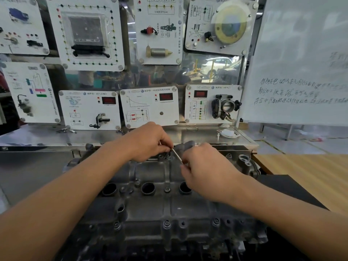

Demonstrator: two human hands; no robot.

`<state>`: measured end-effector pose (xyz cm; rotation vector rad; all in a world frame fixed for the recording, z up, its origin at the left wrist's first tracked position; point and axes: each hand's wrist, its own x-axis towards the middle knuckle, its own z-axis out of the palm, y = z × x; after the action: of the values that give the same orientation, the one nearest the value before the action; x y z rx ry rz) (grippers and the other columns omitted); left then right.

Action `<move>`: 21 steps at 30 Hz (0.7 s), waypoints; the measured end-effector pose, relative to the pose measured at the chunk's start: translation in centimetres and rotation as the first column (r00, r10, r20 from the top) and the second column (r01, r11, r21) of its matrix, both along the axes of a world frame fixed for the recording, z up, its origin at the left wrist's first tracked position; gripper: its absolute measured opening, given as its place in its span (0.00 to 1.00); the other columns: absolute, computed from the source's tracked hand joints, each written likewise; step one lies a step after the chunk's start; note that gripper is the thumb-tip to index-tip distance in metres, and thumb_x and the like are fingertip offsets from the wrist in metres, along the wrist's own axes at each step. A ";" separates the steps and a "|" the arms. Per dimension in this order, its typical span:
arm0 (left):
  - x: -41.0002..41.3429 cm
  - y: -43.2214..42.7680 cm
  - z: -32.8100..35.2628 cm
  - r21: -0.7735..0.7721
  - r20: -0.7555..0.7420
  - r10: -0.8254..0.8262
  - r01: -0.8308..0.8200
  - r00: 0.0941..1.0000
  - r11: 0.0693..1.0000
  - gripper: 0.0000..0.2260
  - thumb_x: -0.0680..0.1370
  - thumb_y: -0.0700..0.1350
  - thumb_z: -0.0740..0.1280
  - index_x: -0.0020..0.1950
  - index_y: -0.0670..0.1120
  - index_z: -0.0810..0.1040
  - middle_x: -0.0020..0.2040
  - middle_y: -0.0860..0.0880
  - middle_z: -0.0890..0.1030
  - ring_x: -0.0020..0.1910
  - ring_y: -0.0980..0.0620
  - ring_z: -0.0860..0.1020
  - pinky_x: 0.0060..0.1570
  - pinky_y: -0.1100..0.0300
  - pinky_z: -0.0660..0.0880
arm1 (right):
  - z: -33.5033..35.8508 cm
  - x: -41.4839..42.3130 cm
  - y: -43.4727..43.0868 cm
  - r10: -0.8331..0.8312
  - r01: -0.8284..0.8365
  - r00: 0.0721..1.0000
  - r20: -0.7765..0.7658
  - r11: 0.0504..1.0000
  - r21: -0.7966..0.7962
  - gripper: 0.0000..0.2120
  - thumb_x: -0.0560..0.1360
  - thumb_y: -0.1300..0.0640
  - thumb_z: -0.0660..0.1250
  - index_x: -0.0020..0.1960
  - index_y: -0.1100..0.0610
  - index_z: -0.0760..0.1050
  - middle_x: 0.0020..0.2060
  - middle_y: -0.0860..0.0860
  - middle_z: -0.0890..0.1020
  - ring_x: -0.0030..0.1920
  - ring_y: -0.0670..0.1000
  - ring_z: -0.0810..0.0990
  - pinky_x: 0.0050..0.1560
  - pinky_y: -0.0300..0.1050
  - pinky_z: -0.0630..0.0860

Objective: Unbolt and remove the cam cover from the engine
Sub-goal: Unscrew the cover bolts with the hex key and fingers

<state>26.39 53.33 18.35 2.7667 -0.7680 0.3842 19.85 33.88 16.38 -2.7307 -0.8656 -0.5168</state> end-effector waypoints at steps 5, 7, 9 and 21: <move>-0.2 0.1 0.2 0.037 0.017 -0.007 0.006 1.000 0.999 0.07 0.77 0.44 0.73 0.54 0.52 0.86 0.47 0.56 0.86 0.37 0.66 0.76 0.40 0.75 0.67 | -1.0 -0.2 1.0 -0.026 0.025 1.000 0.012 0.999 0.030 0.19 0.78 0.52 0.61 0.33 0.51 0.57 0.31 0.50 0.63 0.36 0.56 0.69 0.37 0.45 0.67; -0.3 -0.1 0.4 0.101 0.032 -0.012 0.009 0.999 0.995 0.08 0.78 0.45 0.72 0.55 0.52 0.86 0.48 0.55 0.86 0.40 0.60 0.77 0.40 0.70 0.68 | -1.1 -0.3 1.4 -0.016 0.016 1.000 0.012 0.999 0.034 0.20 0.78 0.51 0.62 0.32 0.51 0.57 0.31 0.50 0.64 0.36 0.57 0.69 0.38 0.46 0.69; -0.4 -0.4 0.7 0.183 0.044 -0.028 0.019 0.999 0.983 0.08 0.79 0.45 0.71 0.56 0.53 0.86 0.48 0.54 0.86 0.43 0.57 0.79 0.44 0.63 0.72 | -1.1 -0.3 1.7 -0.006 0.006 1.000 0.005 0.999 0.034 0.20 0.78 0.50 0.62 0.31 0.51 0.58 0.31 0.50 0.67 0.36 0.56 0.70 0.39 0.46 0.72; -0.4 0.7 -0.2 0.056 0.035 0.042 -0.044 0.998 0.997 0.05 0.78 0.49 0.72 0.52 0.54 0.86 0.38 0.64 0.78 0.37 0.68 0.76 0.34 0.74 0.61 | 1.7 2.5 -2.2 -0.107 0.143 0.978 0.178 0.968 -0.206 0.09 0.78 0.59 0.63 0.50 0.50 0.80 0.44 0.51 0.80 0.46 0.57 0.80 0.40 0.46 0.72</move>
<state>25.98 53.99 18.11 2.8413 -0.7389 0.4246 22.39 31.71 18.04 -2.9918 -0.8358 -0.7236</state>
